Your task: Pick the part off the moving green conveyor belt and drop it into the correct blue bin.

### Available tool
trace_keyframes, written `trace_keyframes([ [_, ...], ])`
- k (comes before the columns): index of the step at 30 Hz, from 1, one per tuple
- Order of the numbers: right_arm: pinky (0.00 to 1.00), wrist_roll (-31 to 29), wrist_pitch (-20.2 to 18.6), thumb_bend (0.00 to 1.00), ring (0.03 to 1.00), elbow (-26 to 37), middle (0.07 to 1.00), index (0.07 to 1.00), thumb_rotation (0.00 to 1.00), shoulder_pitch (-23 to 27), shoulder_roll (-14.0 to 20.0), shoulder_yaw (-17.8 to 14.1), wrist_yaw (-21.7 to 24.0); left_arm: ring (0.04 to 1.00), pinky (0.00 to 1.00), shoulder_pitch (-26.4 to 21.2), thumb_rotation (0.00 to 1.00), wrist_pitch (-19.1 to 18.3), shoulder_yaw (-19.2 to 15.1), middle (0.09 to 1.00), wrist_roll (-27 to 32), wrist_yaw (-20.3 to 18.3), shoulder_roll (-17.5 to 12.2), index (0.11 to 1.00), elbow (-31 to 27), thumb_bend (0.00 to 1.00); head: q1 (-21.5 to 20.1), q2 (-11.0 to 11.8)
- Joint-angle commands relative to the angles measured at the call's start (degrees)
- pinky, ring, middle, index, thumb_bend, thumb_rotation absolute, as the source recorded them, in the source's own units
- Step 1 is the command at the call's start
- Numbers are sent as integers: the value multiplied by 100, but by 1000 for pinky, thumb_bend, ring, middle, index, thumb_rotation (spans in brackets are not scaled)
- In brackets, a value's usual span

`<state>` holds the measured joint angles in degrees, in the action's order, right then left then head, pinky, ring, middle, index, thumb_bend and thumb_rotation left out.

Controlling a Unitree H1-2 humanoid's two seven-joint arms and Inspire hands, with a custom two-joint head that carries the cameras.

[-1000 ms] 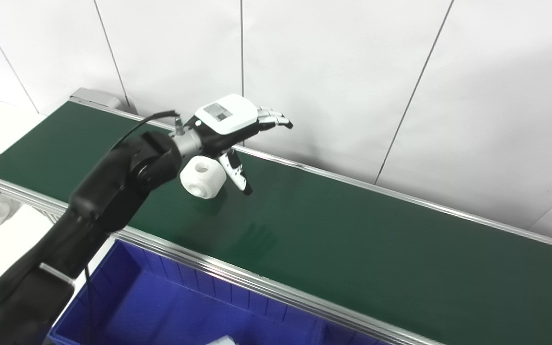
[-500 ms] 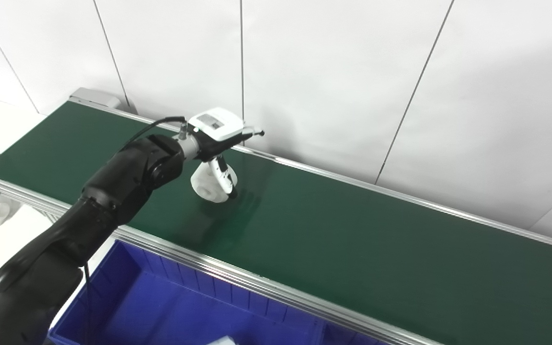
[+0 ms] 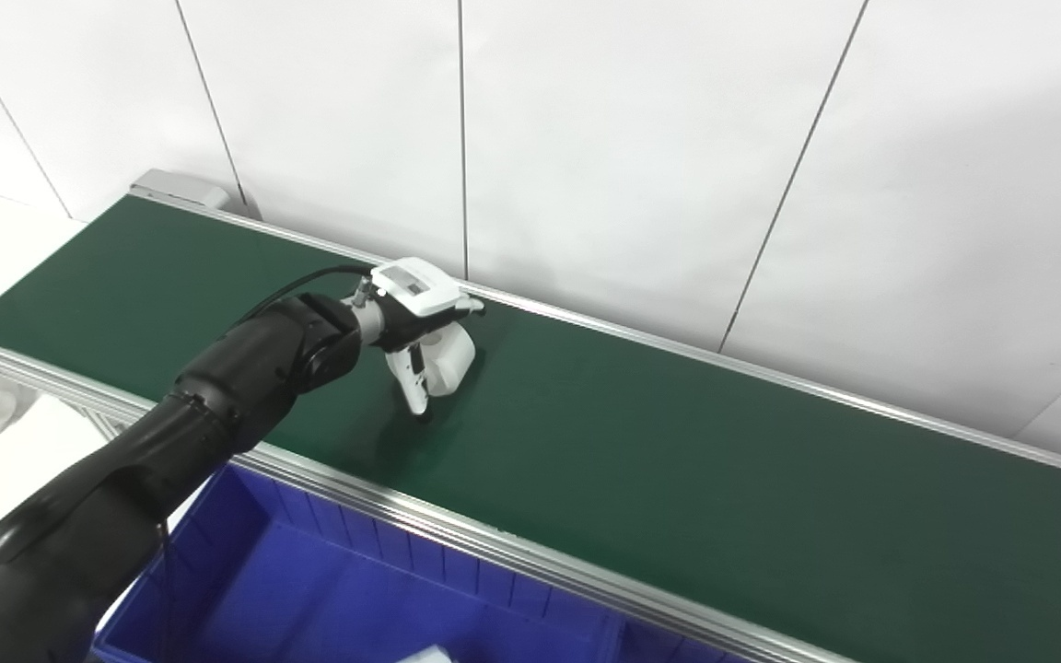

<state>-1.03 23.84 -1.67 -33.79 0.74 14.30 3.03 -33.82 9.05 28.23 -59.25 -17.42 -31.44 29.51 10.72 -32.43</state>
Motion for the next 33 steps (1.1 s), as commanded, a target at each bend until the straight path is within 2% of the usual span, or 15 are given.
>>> trace_keyframes([
  [1,1000,0,304,809,955,192,1000,1000,1000,-73,-43,13,73,941,873,-167,416,-117,58,952,-186,377,-149,946,3,1000,-33,-27],
  [4,1000,-21,301,794,949,201,1000,1000,1000,-97,-49,12,81,928,870,-164,388,-126,220,950,-368,655,-84,928,89,1000,-44,-30],
  [6,1000,-12,304,789,944,197,1000,1000,1000,-110,-57,14,78,892,826,-184,279,-100,326,913,-470,909,-61,867,163,1000,-48,-32],
  [7,1000,0,304,784,941,205,1000,1000,1000,-120,-61,19,75,847,770,-209,181,-16,388,860,-529,1202,-47,817,239,976,-49,-34],
  [10,1000,26,293,787,937,227,1000,1000,1000,-146,-80,35,64,695,636,-294,31,273,477,699,-549,2098,15,669,525,896,-51,-45],
  [11,1000,32,292,791,936,229,1000,1000,1000,-147,-85,39,65,608,577,-327,16,346,495,591,-534,2343,43,588,639,715,-51,-45],
  [12,999,32,293,797,933,233,1000,1000,1000,-149,-95,47,67,430,422,-362,5,419,519,464,-530,2560,65,534,751,583,-68,-50],
  [13,992,40,292,803,931,236,1000,1000,1000,-150,-105,51,62,346,345,-394,1,472,540,421,-514,2673,86,518,821,540,-68,-50],
  [14,991,54,296,804,931,235,1000,1000,1000,-150,-117,55,54,337,337,-415,1,516,545,417,-477,2718,98,517,863,535,-83,-60],
  [19,981,150,295,800,925,237,1000,1000,1000,-143,-163,76,17,355,362,-397,0,575,453,416,-183,2469,124,507,764,521,-140,-88],
  [23,972,187,297,821,925,230,1000,1000,1000,-137,-180,88,7,340,343,-368,0,554,448,411,-114,2442,100,507,687,521,-153,-99],
  [28,958,228,294,823,926,281,1000,1000,1000,-159,-191,109,3,363,360,-299,0,591,355,421,5,2214,-21,507,317,522,-131,-163],
  [29,953,234,298,826,923,295,1000,1000,1000,-170,-200,110,-5,358,350,-221,0,599,265,420,103,2100,-102,507,27,522,-88,-222],
  [33,943,264,219,835,912,513,1000,1000,1000,-264,-235,138,-24,352,344,329,0,521,-307,412,757,1233,-564,506,-1766,520,82,-521],
])
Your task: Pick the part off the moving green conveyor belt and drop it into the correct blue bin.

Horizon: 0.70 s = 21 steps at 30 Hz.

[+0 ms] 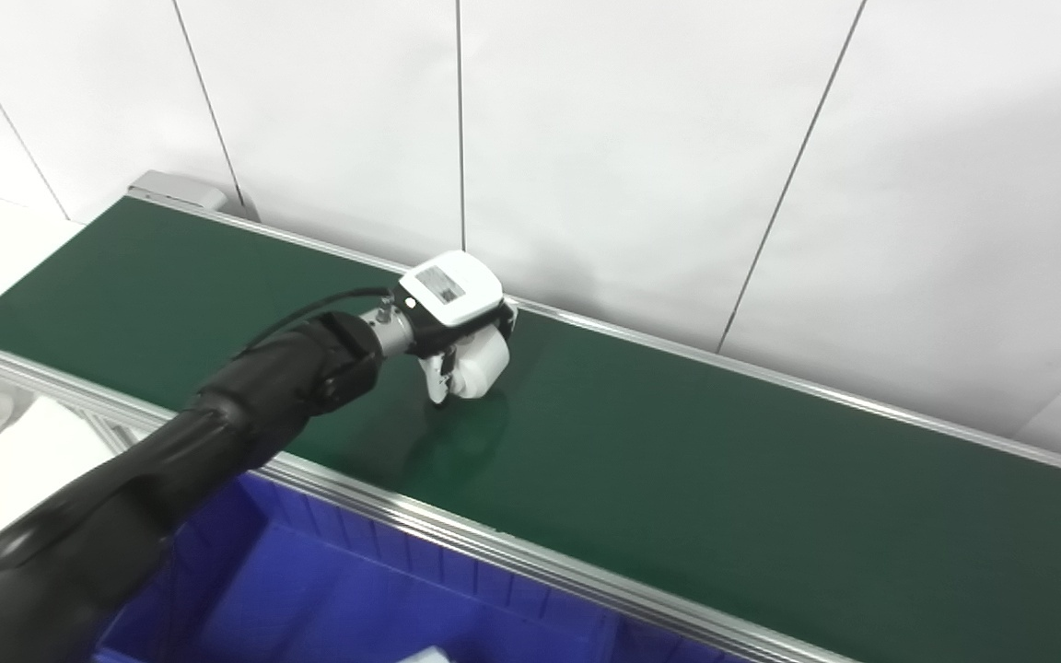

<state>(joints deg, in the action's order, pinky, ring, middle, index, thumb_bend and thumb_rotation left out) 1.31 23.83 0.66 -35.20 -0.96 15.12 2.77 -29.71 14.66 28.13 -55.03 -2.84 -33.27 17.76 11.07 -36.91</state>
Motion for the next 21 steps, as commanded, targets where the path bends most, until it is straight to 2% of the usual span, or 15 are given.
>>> trace_keyframes([
  [1,943,38,181,833,911,342,1000,1000,1000,-140,-64,60,4,345,339,79,0,-67,-440,409,482,-421,-500,505,-1040,520,93,-158],
  [2,944,38,135,831,911,403,1000,1000,1000,-156,-61,63,9,359,363,280,0,-111,-606,424,624,-626,-641,504,-1543,522,146,-226],
  [3,950,40,63,828,915,500,1000,1000,1000,-181,-50,64,15,376,383,468,0,-184,-774,440,753,-851,-767,502,-2018,523,289,-393],
  [5,971,23,-70,827,925,677,1000,1000,1000,-224,-25,72,31,405,415,880,0,-365,-1120,466,985,-1272,-1001,496,-2874,524,429,-496],
  [7,989,0,-205,821,931,886,1000,1000,1000,-272,14,78,52,407,409,1340,0,-518,-1466,465,1191,-1591,-1191,496,-3557,524,617,-686],
  [8,995,-9,-249,824,932,962,1000,1000,1000,-292,24,79,57,402,403,1572,0,-568,-1615,460,1285,-1696,-1259,499,-3795,523,617,-686],
  [9,995,-20,-302,833,932,1057,1000,1000,1000,-314,38,79,63,402,401,1775,0,-622,-1737,461,1327,-1813,-1325,499,-4003,523,742,-841],
  [10,997,-21,-344,846,933,1121,1000,1000,1000,-333,43,81,63,409,401,1981,0,-632,-1847,463,1343,-1874,-1374,499,-4150,523,742,-841],
  [11,999,-24,-395,866,935,1197,1000,1000,1000,-347,58,81,66,404,392,2177,0,-656,-1958,462,1343,-1936,-1402,502,-4280,523,856,-946],
  [14,988,-65,-471,883,932,1322,1000,1000,1000,-355,126,76,89,415,390,2771,0,-748,-2279,465,1349,-2062,-1365,500,-4527,523,975,-1022],
  [16,980,-128,-481,887,932,1361,1000,1000,1000,-312,217,51,133,422,411,3316,0,-833,-2486,468,1268,-2011,-1267,497,-4562,524,1101,-1081],
  [21,950,-338,-407,891,914,1311,1000,1000,1000,-254,344,-21,182,430,412,3996,0,-683,-2653,481,921,-1777,-955,489,-4440,523,1230,-1044],
])
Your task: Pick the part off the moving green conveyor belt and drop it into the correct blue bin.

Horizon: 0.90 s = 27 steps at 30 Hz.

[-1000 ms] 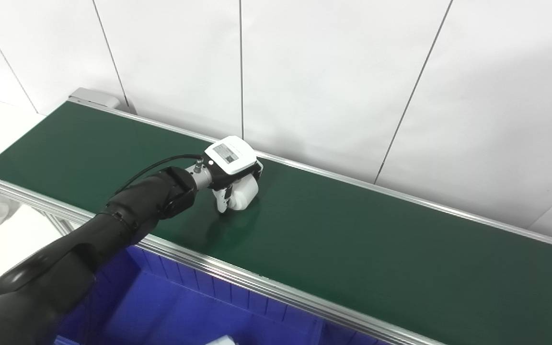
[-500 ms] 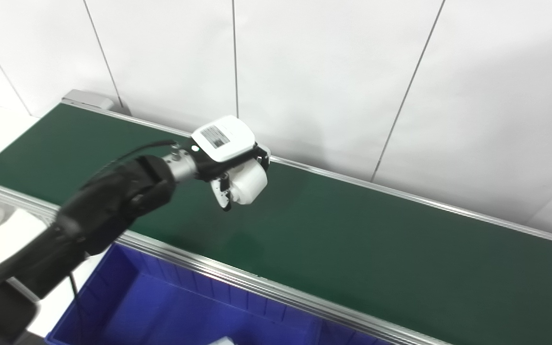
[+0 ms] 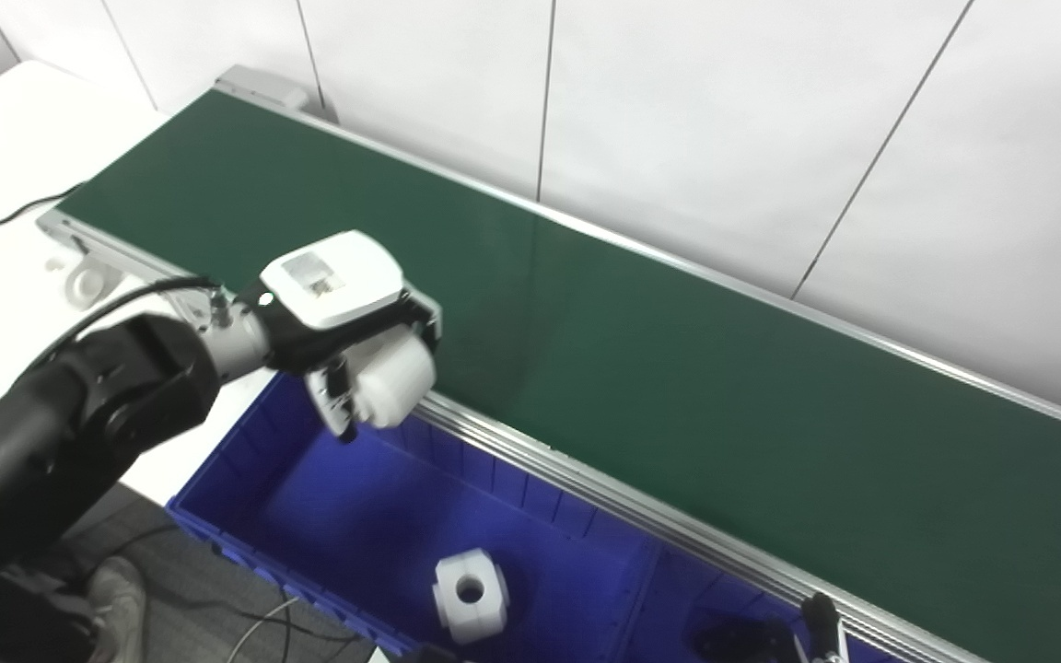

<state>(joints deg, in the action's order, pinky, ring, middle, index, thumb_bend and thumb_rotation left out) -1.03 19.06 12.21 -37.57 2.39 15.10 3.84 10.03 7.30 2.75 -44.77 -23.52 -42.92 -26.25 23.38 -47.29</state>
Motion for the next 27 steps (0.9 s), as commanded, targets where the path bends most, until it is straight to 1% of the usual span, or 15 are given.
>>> trace_keyframes([
  [1,943,-133,88,886,910,141,1000,1000,1000,-18,21,-27,77,432,429,149,0,121,-117,488,-214,405,82,492,22,514,-37,19],
  [4,934,-146,83,891,908,126,1000,1000,1000,-51,36,-48,74,423,399,398,0,412,-93,489,-601,878,240,502,287,506,-126,9],
  [8,904,-184,238,885,887,17,996,1000,1000,-124,52,-70,80,392,386,607,0,613,-110,469,-1073,1508,378,527,868,501,-443,37],
  [11,886,-157,280,888,879,-9,987,1000,1000,-141,32,-52,85,363,325,637,0,667,-115,439,-1209,1818,388,529,1205,498,-570,43],
  [13,880,-166,297,888,876,-18,986,1000,1000,-146,12,-30,94,359,327,629,0,643,-116,436,-1229,1908,392,530,1367,498,-629,30],
  [15,867,-178,318,897,865,-44,977,1000,991,-131,-8,-13,101,368,366,599,0,514,-88,450,-1221,1656,336,535,1405,499,-669,35],
  [16,863,-168,327,900,862,-47,974,1000,987,-130,-23,-6,94,372,378,592,0,323,-82,455,-1217,1289,310,536,1273,499,-707,41],
  [17,856,-160,332,902,857,-48,970,1000,978,-129,-33,-2,89,540,481,589,130,184,-81,595,-1214,1024,294,628,1172,789,-707,41],
  [18,853,-150,338,903,855,-47,968,1000,975,-131,-43,3,85,597,516,591,175,63,-79,643,-1243,751,262,660,1051,887,-750,39],
  [19,852,-144,342,902,853,-46,967,1000,972,-131,-49,6,83,687,591,592,306,-16,-80,729,-1265,561,242,739,968,943,-750,39],
  [20,851,-141,341,902,852,-42,967,1000,970,-136,-54,10,84,734,630,588,374,-45,-69,773,-1309,393,197,780,896,972,-789,35],
  [21,848,-136,343,902,852,-40,967,1000,970,-141,-57,11,84,803,723,583,478,-50,-60,845,-1349,283,158,858,847,990,-805,32],
  [22,847,-133,345,902,851,-38,967,1000,969,-147,-59,12,85,832,760,582,525,-45,-58,873,-1375,220,138,892,818,996,-818,26],
  [24,843,-117,328,909,849,-21,965,1000,968,-164,-65,6,71,856,791,600,571,47,-81,895,-1360,274,124,931,770,1000,-832,18],
  [27,841,-80,308,910,846,9,962,1000,968,-184,-55,-1,61,828,757,674,570,175,-157,878,-1147,502,195,918,643,1000,-834,2],
])
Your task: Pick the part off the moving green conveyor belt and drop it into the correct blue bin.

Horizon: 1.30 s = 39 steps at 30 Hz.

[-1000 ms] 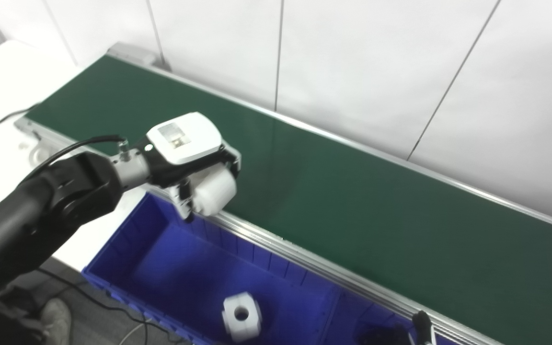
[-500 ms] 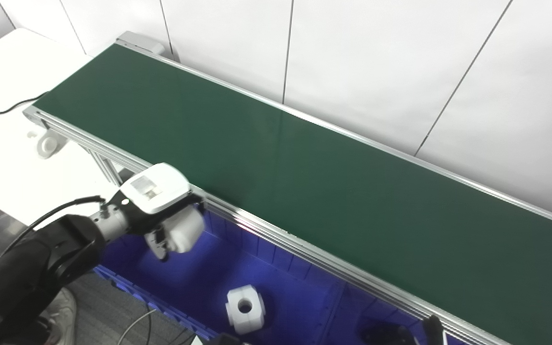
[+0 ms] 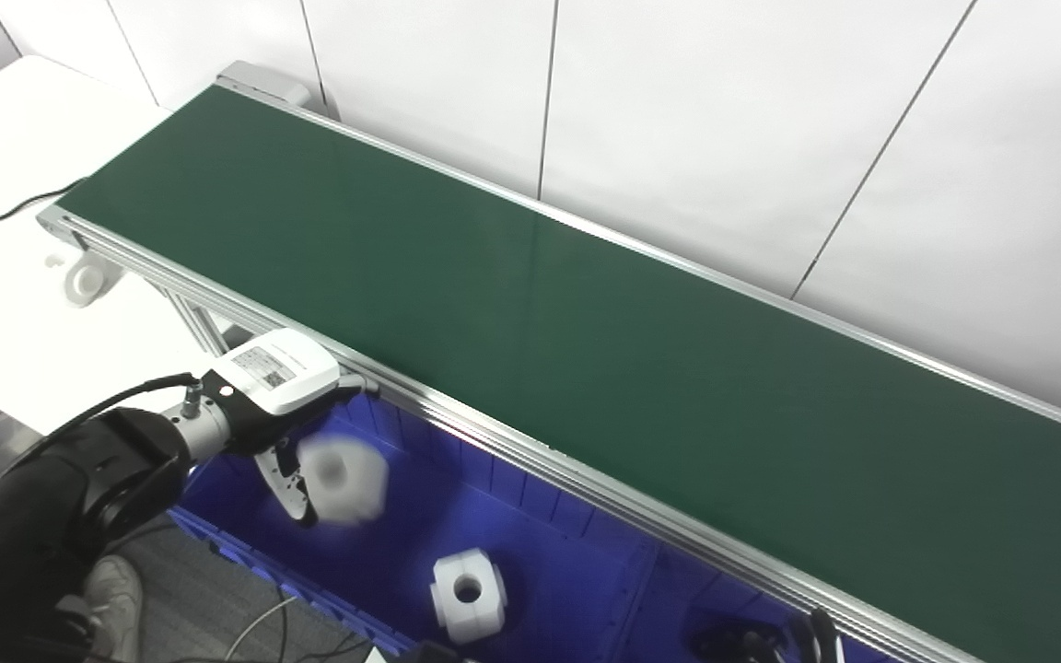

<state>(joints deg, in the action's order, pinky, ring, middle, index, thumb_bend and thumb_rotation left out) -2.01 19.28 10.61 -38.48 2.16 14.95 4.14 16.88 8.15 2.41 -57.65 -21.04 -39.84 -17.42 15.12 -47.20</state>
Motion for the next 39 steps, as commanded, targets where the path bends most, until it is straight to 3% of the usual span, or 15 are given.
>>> trace_keyframes([
  [1,839,19,282,907,846,175,961,1000,967,-95,-27,14,35,819,742,19,559,105,-151,874,236,288,-76,911,-310,1000,-8,-7],
  [8,846,15,222,891,846,244,962,1000,958,-116,26,31,71,782,664,258,555,31,-398,863,1523,224,298,909,-1364,1000,-146,-118],
  [12,839,132,134,867,848,315,959,1000,952,-120,-14,84,51,783,630,417,522,-172,-513,872,2494,92,564,921,-2039,1000,-653,-308],
  [15,825,363,-6,859,846,406,954,1000,949,-102,-110,161,-14,803,608,553,511,-829,-360,903,3744,-47,996,946,-2836,1000,-1323,-461],
  [19,806,769,-199,846,841,464,950,1000,963,-16,-369,319,-134,987,852,564,559,-1868,115,996,4997,0,1817,999,-3563,1000,-2178,-611],
  [21,804,972,-333,852,839,467,949,1000,968,37,-538,407,-213,995,885,529,605,-2027,378,999,5182,99,2301,1000,-3518,1000,-2774,-638],
  [22,803,1116,-406,855,838,446,949,1000,970,77,-679,481,-272,998,896,548,620,-1878,642,1000,5130,185,2672,1000,-3253,1000,-3297,-637],
  [23,807,1217,-459,860,838,431,948,1000,971,104,-776,533,-316,999,902,567,674,-1762,821,1000,5080,234,2939,1000,-3061,999,-3297,-637],
  [24,809,1329,-489,863,838,367,947,1000,972,145,-913,604,-368,1000,906,588,708,-1543,979,1000,5071,294,3129,1000,-2750,998,-3915,-588],
  [25,823,1408,-508,860,849,316,951,1000,966,178,-1003,663,-417,1000,912,597,717,-1384,1066,1000,5081,336,3232,1000,-2535,1000,-4031,-577],
  [27,844,1550,-518,853,865,190,952,1000,954,243,-1146,762,-539,1000,917,587,720,-963,1073,1000,5173,354,3208,1000,-2064,1000,-4457,-533],
  [28,872,1603,-503,848,878,67,955,1000,948,298,-1248,806,-619,1000,917,543,717,-610,1003,1000,5303,278,3063,1000,-1611,991,-5026,-435],
  [31,902,1693,-386,847,888,-297,969,1000,944,463,-1526,901,-881,1000,925,379,700,86,812,1000,5669,108,2709,1000,-454,950,-5473,-351],
  [34,912,1778,-339,834,891,-470,990,1000,955,557,-1616,963,-1079,1000,934,248,712,411,762,1000,5700,115,2530,1000,118,868,-5571,-315],
  [39,926,1690,-405,842,898,-482,995,1000,958,585,-1599,970,-1234,1000,940,117,664,910,845,1000,5650,75,2426,1000,855,875,-5307,-306],
])
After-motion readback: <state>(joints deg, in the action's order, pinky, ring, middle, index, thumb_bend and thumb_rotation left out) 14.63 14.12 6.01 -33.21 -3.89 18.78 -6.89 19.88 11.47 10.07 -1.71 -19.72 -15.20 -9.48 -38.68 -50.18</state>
